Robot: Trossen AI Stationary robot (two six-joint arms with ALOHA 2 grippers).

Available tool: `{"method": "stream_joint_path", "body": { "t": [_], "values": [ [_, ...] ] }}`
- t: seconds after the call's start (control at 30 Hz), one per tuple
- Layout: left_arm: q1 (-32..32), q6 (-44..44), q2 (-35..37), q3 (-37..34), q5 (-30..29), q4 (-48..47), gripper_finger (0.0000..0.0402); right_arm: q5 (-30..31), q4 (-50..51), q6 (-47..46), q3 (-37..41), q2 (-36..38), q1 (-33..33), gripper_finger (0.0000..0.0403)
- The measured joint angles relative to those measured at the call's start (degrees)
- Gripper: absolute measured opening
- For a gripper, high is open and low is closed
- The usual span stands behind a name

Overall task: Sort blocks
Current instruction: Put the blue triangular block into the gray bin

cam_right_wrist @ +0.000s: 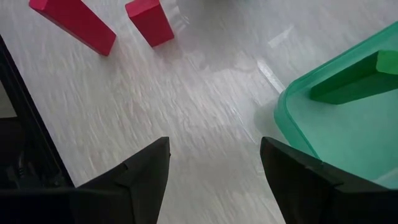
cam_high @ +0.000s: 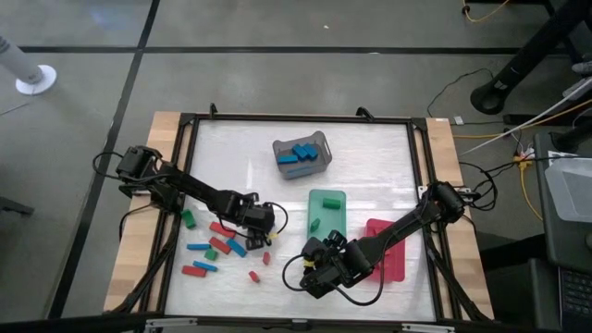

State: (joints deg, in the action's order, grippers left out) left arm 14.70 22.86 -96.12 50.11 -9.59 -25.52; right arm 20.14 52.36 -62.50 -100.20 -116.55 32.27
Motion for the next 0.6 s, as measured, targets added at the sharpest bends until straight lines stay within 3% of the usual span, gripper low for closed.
{"method": "stream_joint_path", "body": {
  "t": [0.13, 0.6],
  "values": [
    [-0.1, -4.4, 0.1, 0.0, 0.1, 0.0, 0.0118, 1.2, -1.0, 0.0, 0.0, 0.0, 0.0, 0.0253],
    [-5.5, -21.5, 4.6, 6.8, -0.2, -5.6, 0.0117, 3.3, -11.0, 3.0, 0.0, -1.6, 0.0, 0.0253]
  ]
}}
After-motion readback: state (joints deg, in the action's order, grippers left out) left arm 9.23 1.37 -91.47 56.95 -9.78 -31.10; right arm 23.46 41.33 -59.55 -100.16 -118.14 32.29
